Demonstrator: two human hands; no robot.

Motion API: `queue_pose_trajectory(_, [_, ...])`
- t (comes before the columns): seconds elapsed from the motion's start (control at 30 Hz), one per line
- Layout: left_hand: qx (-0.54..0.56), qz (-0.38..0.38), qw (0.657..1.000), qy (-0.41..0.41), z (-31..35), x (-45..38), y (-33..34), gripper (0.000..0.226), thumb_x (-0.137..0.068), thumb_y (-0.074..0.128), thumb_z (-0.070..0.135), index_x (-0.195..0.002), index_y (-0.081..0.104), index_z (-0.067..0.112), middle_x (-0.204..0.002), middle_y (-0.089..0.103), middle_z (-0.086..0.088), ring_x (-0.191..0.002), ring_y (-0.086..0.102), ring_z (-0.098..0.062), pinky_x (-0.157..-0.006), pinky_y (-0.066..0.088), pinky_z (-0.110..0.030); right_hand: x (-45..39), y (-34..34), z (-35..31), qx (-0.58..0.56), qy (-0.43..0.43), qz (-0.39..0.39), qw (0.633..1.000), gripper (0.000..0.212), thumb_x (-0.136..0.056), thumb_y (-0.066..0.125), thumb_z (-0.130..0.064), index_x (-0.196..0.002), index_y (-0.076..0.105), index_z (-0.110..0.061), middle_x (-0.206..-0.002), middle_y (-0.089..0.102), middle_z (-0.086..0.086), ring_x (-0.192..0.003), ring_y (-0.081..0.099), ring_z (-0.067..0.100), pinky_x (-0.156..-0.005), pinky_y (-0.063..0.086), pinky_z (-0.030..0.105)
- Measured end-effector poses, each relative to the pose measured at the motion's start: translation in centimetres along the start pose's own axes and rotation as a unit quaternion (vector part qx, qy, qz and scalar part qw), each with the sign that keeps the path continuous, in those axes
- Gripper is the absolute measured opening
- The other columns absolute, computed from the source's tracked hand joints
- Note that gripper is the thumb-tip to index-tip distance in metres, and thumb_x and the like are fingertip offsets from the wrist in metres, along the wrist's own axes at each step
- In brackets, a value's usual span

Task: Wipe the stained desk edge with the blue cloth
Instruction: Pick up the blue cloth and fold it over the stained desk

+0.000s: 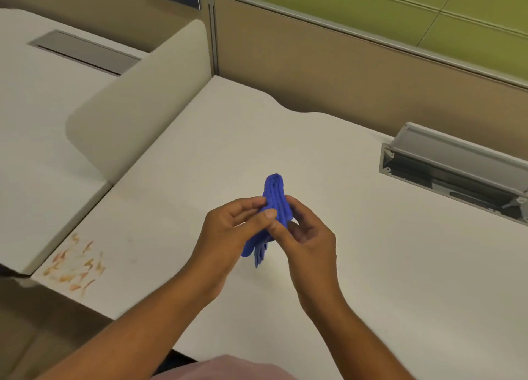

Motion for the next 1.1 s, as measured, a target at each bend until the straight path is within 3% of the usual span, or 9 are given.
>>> queue_pose_trajectory(0.1, [-0.027, -0.049, 0.998, 0.035, 0.5, 0.4, -1.7, 0.053, -0.084, 0.086, 0.034, -0.135, 0.071, 0.03, -0.128, 0.077, 0.012, -0.122, 0.07, -0.007, -0.098, 0.058, -0.025, -0.3, 1.8, 0.2, -0.013, 0.016, -0.02, 1.0, 0.04, -0.096, 0.077, -0.015, -0.133, 0.071, -0.027, -0.13, 0.077, -0.009, -0.118, 0.075, 0.012, -0.092, 0.06, 0.021])
queue_pose_trajectory(0.2, [-0.055, -0.069, 0.994, 0.057, 1.0, 0.1, -3.7, 0.058, -0.087, 0.088, 0.024, -0.14, 0.067, 0.032, -0.13, 0.076, 0.014, -0.12, 0.071, -0.006, -0.098, 0.059, -0.024, -0.9, 3.3, 0.6, -0.005, 0.041, -0.008, 0.999, 0.033, -0.095, 0.077, -0.018, -0.127, 0.075, -0.025, -0.129, 0.077, -0.006, -0.119, 0.074, 0.013, -0.1, 0.057, 0.034])
queue_pose_trajectory(0.33, [-0.083, -0.031, 0.992, 0.085, 1.6, -0.9, -6.9, 0.035, -0.097, 0.077, 0.022, -0.129, 0.075, 0.034, -0.122, 0.079, 0.014, -0.116, 0.073, -0.008, -0.099, 0.06, -0.029, -1.7, 5.2, 1.0, 0.005, 0.057, 0.0, 0.998, 0.019, -0.099, 0.073, -0.018, -0.117, 0.078, -0.017, -0.118, 0.081, 0.005, -0.108, 0.079, 0.024, -0.095, 0.061, 0.037])
queue_pose_trajectory(0.5, [-0.065, 0.012, 0.995, 0.08, 2.4, -2.7, -11.0, 0.023, -0.11, 0.058, 0.028, -0.106, 0.079, 0.035, -0.104, 0.081, 0.006, -0.097, 0.077, -0.011, -0.082, 0.062, -0.026, -3.3, 6.2, 1.1, 0.042, 0.079, 0.032, 0.995, 0.014, -0.104, 0.065, -0.021, -0.109, 0.076, -0.014, -0.102, 0.082, 0.006, -0.093, 0.077, 0.02, -0.081, 0.061, 0.03])
queue_pose_trajectory(0.7, [-0.082, 0.038, 0.995, 0.036, 3.6, -7.1, -16.6, 0.026, -0.111, 0.052, 0.028, -0.121, 0.068, 0.046, -0.102, 0.08, 0.012, -0.084, 0.075, -0.002, -0.065, 0.056, -0.014, -5.9, 5.8, 1.2, 0.113, 0.103, 0.058, 0.987, 0.017, -0.106, 0.062, -0.027, -0.11, 0.076, -0.019, -0.105, 0.082, 0.003, -0.102, 0.077, 0.03, -0.091, 0.06, 0.048])
queue_pose_trajectory(0.8, [-0.114, -0.002, 0.993, 0.038, 4.1, -9.0, -18.2, 0.027, -0.111, 0.053, 0.023, -0.117, 0.068, 0.045, -0.1, 0.079, 0.005, -0.081, 0.071, -0.005, -0.073, 0.056, -0.024, -7.2, 6.3, 1.6, 0.125, 0.103, 0.039, 0.986, 0.017, -0.106, 0.062, -0.025, -0.114, 0.074, -0.016, -0.107, 0.082, 0.006, -0.106, 0.075, 0.034, -0.09, 0.062, 0.053])
queue_pose_trajectory(0.93, [-0.151, -0.024, 0.987, 0.046, 4.9, -11.6, -19.5, 0.025, -0.111, 0.053, 0.013, -0.112, 0.071, 0.031, -0.091, 0.08, 0.009, -0.084, 0.069, -0.012, -0.081, 0.054, -0.039, -9.3, 6.9, 2.0, 0.145, 0.079, 0.04, 0.985, 0.013, -0.104, 0.066, -0.022, -0.111, 0.075, -0.015, -0.107, 0.082, 0.005, -0.103, 0.077, 0.027, -0.087, 0.064, 0.042])
queue_pose_trajectory(1.03, [-0.173, -0.017, 0.983, 0.067, 6.1, -13.2, -20.3, 0.029, -0.11, 0.054, 0.009, -0.132, 0.067, 0.024, -0.085, 0.079, 0.011, -0.081, 0.072, 0.0, -0.08, 0.059, -0.026, -11.5, 7.8, 2.0, 0.192, 0.051, 0.021, 0.98, 0.01, -0.103, 0.066, -0.02, -0.105, 0.075, -0.015, -0.098, 0.081, 0.002, -0.092, 0.076, 0.016, -0.089, 0.064, 0.038])
queue_pose_trajectory(1.1, [-0.196, 0.0, 0.977, 0.089, 7.2, -14.0, -20.8, 0.035, -0.11, 0.054, 0.007, -0.141, 0.063, 0.021, -0.095, 0.077, 0.011, -0.084, 0.072, 0.007, -0.08, 0.058, -0.014, -13.0, 8.6, 1.6, 0.213, 0.03, 0.0, 0.977, 0.009, -0.103, 0.066, -0.016, -0.105, 0.075, -0.012, -0.096, 0.078, 0.002, -0.09, 0.073, 0.015, -0.092, 0.064, 0.039])
Point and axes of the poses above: each hand's wrist, its own x-axis away from the middle knuckle, its own y-axis out of the palm, z = x × y, the point moved 4 cm from there along -x, towards the middle knuckle
